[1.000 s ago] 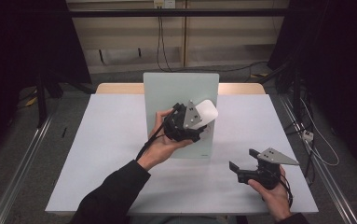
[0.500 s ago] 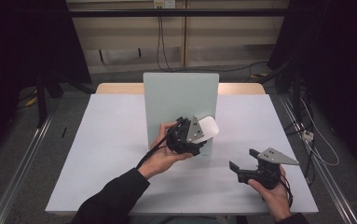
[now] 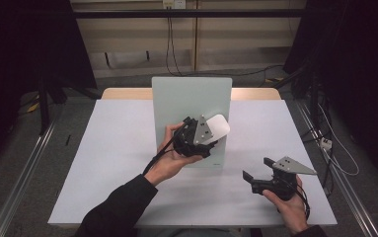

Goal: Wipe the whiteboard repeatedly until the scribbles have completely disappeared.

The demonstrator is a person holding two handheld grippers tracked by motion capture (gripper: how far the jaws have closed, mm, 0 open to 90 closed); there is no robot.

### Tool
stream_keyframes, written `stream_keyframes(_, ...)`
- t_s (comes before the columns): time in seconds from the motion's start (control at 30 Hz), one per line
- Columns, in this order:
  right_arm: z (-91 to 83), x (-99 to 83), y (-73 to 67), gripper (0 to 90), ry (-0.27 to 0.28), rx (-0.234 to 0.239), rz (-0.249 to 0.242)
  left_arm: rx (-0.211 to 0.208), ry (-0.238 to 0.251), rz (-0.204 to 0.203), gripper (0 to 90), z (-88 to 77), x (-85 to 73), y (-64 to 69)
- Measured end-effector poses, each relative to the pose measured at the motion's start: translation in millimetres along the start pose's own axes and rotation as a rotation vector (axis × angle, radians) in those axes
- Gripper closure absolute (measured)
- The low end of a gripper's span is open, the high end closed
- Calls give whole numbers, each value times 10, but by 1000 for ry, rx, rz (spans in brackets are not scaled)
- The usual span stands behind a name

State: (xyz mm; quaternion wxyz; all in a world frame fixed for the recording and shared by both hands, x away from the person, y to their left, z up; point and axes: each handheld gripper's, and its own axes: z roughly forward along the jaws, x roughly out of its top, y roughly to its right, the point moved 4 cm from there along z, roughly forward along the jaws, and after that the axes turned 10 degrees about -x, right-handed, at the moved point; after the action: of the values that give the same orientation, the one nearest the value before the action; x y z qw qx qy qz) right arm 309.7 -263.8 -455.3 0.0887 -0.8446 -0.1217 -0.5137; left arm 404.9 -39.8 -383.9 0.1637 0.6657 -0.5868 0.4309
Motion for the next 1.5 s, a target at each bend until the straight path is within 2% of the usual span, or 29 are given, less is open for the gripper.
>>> stream_keyframes(0.2, -1, -2, -2, 73, -4, 0, 0, -52, -54, 28, 311, 134, -138, 177)
stream_keyframes(0.47, -1, -2, -8, 73, -5, 1, -1, -85, -88, 27, 311, 238, -237, 314)
stream_keyframes(0.63, 0, -1, -2, 73, -4, -1, 0, -93, -89, 10, 311, 229, -227, 297)
stream_keyframes(0.7, 2, 0, -2, 73, -3, 0, -1, -83, -84, 17, 311, 209, -207, 271)
stream_keyframes(0.73, 4, 1, -3, 73, -3, 0, -1, -80, -77, 2, 311, 192, -194, 255)
stream_keyframes(0.97, 5, 1, -8, 73, -4, 0, 0, -33, -18, -28, 311, 61, -84, 91)
stream_keyframes(1.07, 4, 0, -7, 73, -5, 0, 0, -29, -29, -17, 310, 71, -106, 113)
stream_keyframes(1.17, 7, -2, -7, 73, -7, 0, 0, -58, -46, -6, 311, 141, -156, 186)
stream_keyframes(1.27, 5, -2, -11, 73, -5, 1, -1, -95, -91, 4, 311, 216, -223, 280)
stream_keyframes(1.5, 6, -2, -10, 73, -5, 0, -1, -147, -156, 18, 310, 313, -319, 397)
